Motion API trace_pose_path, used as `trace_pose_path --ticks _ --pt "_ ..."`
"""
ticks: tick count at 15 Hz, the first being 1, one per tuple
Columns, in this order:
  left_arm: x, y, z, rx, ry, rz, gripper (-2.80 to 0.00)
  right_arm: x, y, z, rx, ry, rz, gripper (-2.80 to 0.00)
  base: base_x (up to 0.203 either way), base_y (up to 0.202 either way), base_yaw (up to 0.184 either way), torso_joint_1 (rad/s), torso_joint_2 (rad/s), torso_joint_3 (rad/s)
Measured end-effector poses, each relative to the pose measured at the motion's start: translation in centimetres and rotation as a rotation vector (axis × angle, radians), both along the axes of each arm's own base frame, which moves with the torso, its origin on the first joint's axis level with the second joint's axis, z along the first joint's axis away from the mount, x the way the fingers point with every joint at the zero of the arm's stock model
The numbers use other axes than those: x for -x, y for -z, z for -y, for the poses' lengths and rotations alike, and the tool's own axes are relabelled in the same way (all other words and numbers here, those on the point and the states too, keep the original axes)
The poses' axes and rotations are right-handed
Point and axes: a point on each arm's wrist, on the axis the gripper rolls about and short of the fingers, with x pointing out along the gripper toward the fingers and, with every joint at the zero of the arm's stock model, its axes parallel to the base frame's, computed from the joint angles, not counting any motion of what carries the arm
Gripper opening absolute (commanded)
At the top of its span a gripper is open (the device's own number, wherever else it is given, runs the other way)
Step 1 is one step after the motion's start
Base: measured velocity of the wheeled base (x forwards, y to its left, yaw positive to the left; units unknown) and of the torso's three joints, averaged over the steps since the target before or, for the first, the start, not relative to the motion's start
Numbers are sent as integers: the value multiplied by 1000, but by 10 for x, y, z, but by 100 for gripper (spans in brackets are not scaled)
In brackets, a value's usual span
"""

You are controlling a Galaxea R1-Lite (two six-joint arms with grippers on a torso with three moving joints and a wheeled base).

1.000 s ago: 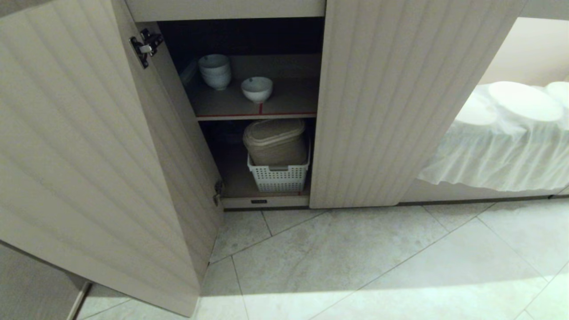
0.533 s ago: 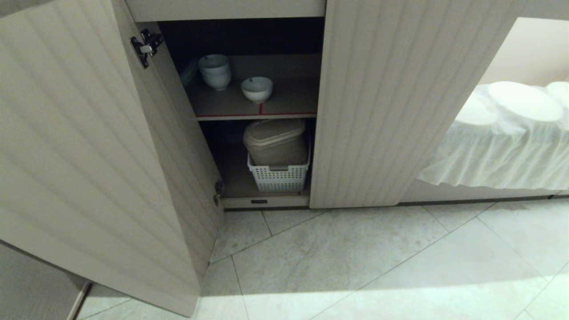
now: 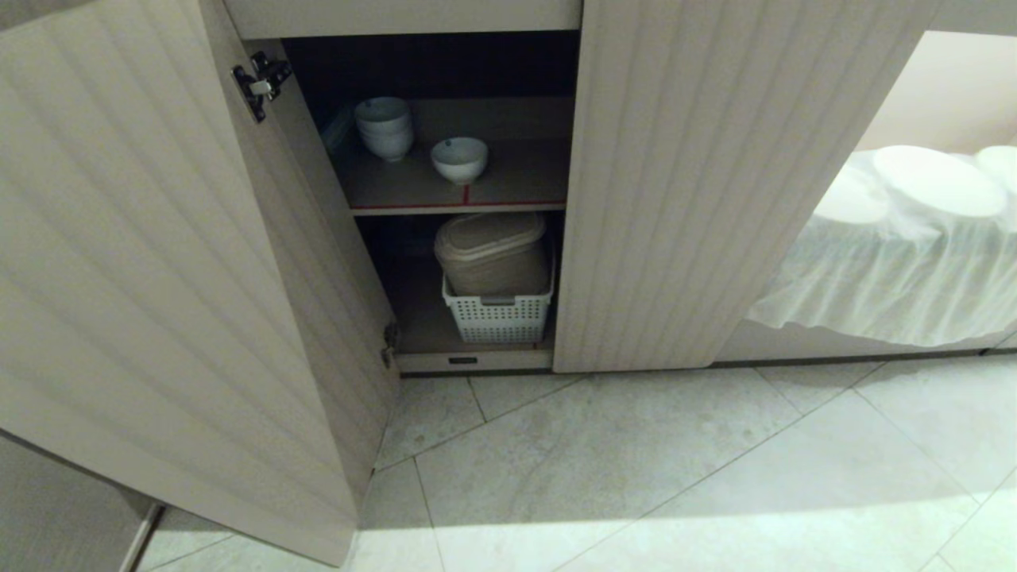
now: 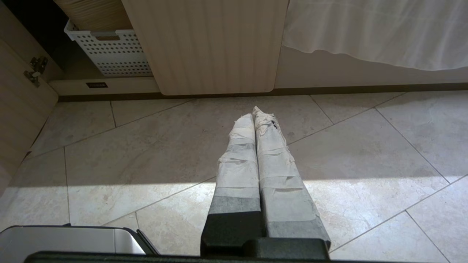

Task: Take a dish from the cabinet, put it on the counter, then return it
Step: Close the cabinet door

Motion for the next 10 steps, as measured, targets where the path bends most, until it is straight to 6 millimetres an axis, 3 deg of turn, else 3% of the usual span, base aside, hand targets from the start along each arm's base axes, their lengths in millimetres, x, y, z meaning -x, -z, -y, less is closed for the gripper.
trace_pose_path --ticks 4,10 --pt "-19 -14 -2 106 -118 -15 -280 0 0 0 0 0 0 -280 0 0 0 0 0 0" --pt "-27 -27 -5 130 -251 -6 -280 0 0 0 0 0 1 -280 0 0 0 0 0 0"
